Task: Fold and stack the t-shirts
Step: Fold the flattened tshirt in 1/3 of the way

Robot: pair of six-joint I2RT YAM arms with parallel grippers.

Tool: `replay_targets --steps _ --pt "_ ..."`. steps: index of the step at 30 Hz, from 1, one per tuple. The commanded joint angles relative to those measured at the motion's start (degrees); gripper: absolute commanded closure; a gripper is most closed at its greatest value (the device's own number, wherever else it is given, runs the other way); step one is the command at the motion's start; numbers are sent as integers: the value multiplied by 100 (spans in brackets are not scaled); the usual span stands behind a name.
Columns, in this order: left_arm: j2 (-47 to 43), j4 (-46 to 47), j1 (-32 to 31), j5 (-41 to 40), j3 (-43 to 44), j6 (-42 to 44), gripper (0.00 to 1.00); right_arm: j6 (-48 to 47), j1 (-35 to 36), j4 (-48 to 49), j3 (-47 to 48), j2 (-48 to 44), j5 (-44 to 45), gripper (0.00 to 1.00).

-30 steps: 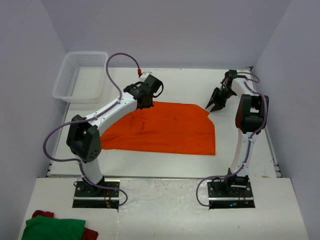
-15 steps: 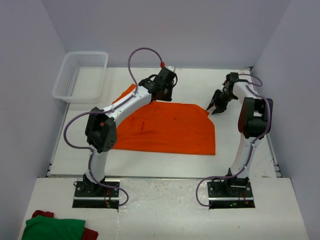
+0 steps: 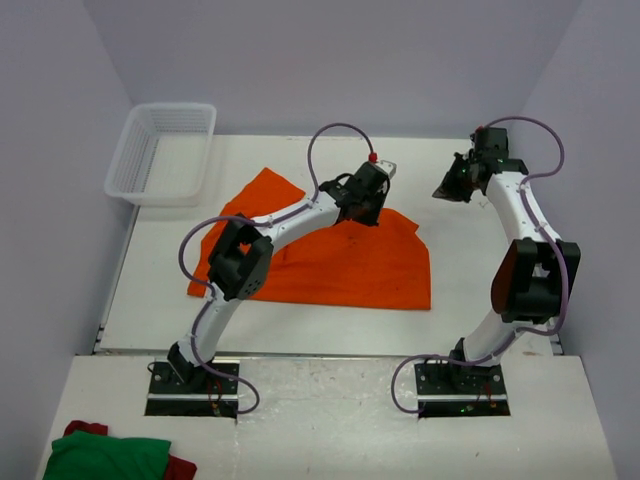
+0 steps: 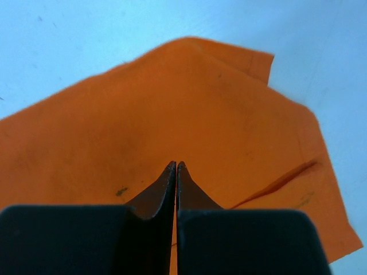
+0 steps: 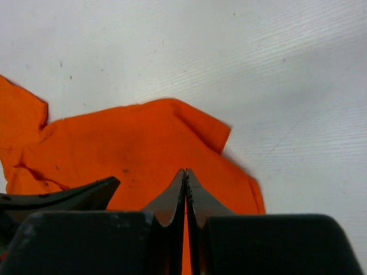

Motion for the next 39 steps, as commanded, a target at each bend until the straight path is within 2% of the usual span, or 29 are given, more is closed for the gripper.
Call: replay_targets --steps 1,8,13,26,31,37,39 --pt "-369 400 -238 120 -449 77 100 131 -23 173 -115 -221 -109 100" --pt "-1176 646 -722 209 -1592 -125 100 158 -14 58 -308 -476 -40 100" --pt "-1494 857 -960 182 -2303 -283 100 157 -14 -57 -264 -231 -39 100" --pt "-1134 1033 -1039 278 -2867 -450 100 -53 144 49 -422 51 128 100" --pt "-1099 1025 -1039 234 -3069 -503 100 -98 222 31 -430 157 -135 100" --pt "-1239 998 -1047 269 -3569 -731 100 -1 802 480 -1063 -248 733 100" --pt "-1370 989 -1048 270 -3815 -846 100 -62 960 445 -1073 -248 1085 91"
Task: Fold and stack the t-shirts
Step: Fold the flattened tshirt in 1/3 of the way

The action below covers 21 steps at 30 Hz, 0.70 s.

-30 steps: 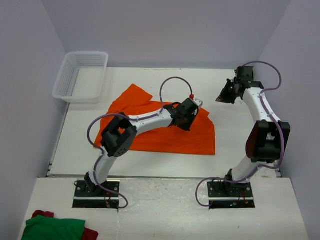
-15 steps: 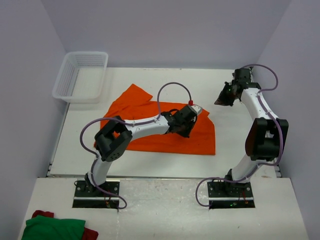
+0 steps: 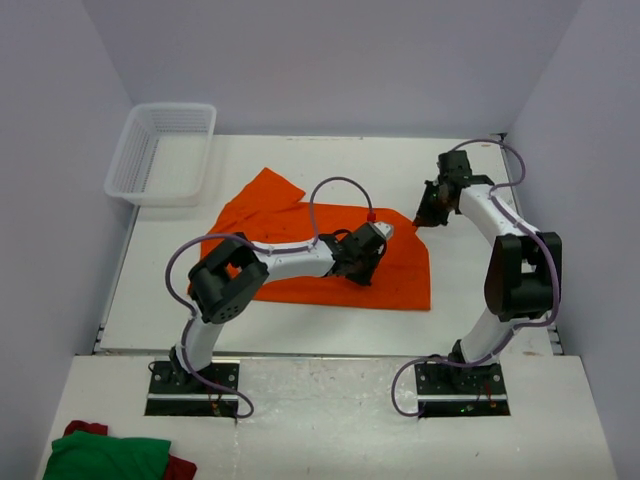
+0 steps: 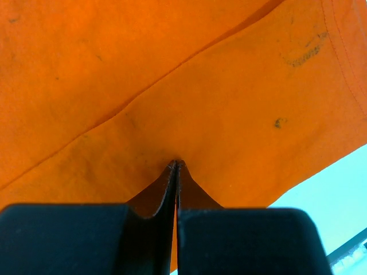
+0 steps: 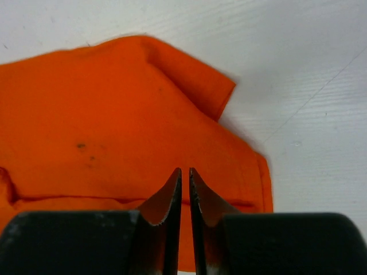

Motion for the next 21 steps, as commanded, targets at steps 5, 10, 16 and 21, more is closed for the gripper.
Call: replay_targets --steps 5,10,16,21 --pt "-514 -163 -77 5 -1121 -447 100 -58 378 50 -89 -135 750 70" --pt "-988 -136 -183 -127 -1702 -684 100 65 378 -20 -248 -136 803 64" --pt "-1349 -127 -192 -258 -2195 -790 100 293 387 -117 -546 -39 671 73" --pt "-1507 -119 -192 -294 -2362 -825 100 408 405 67 -1046 -162 583 77"
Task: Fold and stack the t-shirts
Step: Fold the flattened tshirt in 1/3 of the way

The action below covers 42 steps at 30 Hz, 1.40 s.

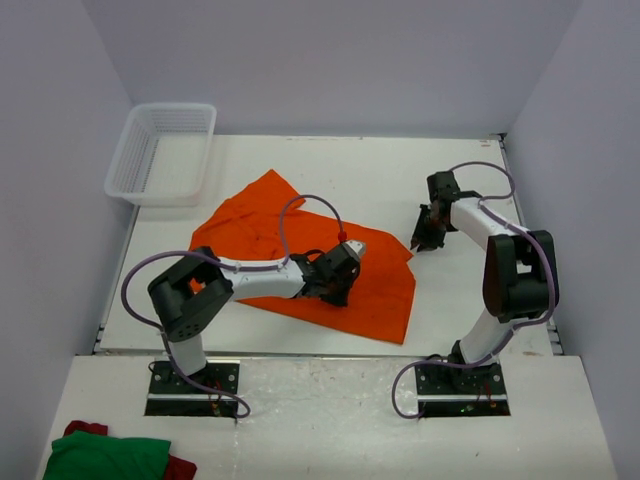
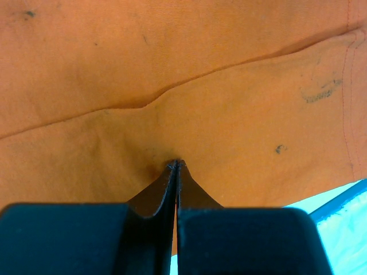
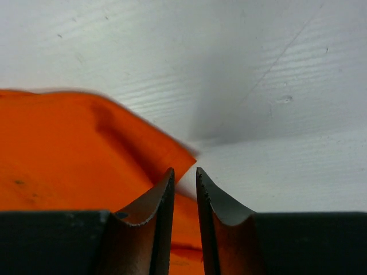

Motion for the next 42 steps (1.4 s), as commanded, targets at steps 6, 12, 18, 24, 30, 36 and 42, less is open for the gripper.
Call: replay_targets --steps 6,12,18,24,30,36,42 --pt "-107 -527 -41 -255 -297 6 100 249 24 357 -517 -118 -362 78" --pt "-256 -562 -32 -290 -385 6 100 275 24 332 -457 -39 -363 74" --pt "-432 -554 -32 -290 -525 -47 100 187 24 94 -228 137 -433 68" --pt "-502 -536 -32 -273 -526 -47 100 100 42 -117 -44 295 -626 72" --pt "-555 -527 -32 -272 -473 -3 100 91 112 -249 -35 330 -775 75" --pt "-529 -527 -32 -246 -402 67 100 135 147 -266 -78 321 -872 74" --pt "-608 -694 -15 -536 -464 -20 100 538 217 269 -534 -168 -820 71"
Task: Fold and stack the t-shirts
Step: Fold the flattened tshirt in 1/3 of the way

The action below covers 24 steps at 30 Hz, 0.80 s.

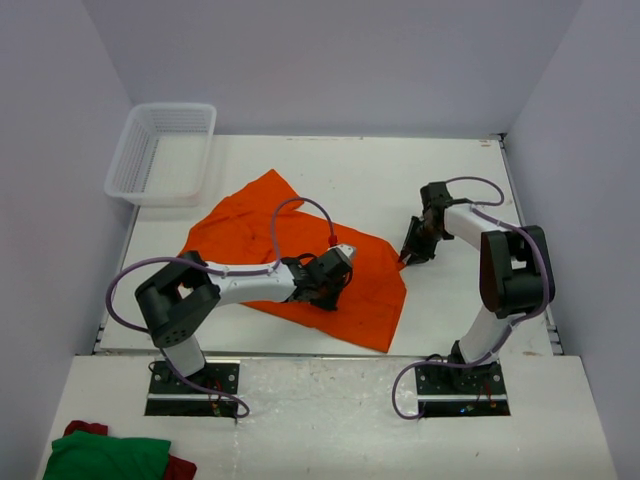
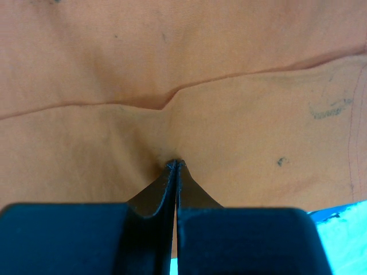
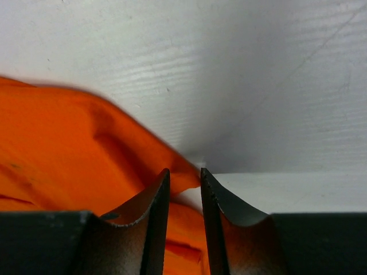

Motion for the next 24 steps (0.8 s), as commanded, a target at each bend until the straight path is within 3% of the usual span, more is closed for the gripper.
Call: replay_targets --steps 1,7,17,24 --pt "-160 -458 -10 -348 -79 -84 100 372 89 472 -325 -601 -9 70" --pt "-326 -749 16 -489 -334 -330 100 812 238 738 -871 -1348 264 68" --pt "-538 -757 25 -532 -580 -453 100 1261 581 738 -1205 -1182 334 67" --pt "-652 -977 121 -823 -686 -576 100 1735 721 1115 -1644 -1665 343 67"
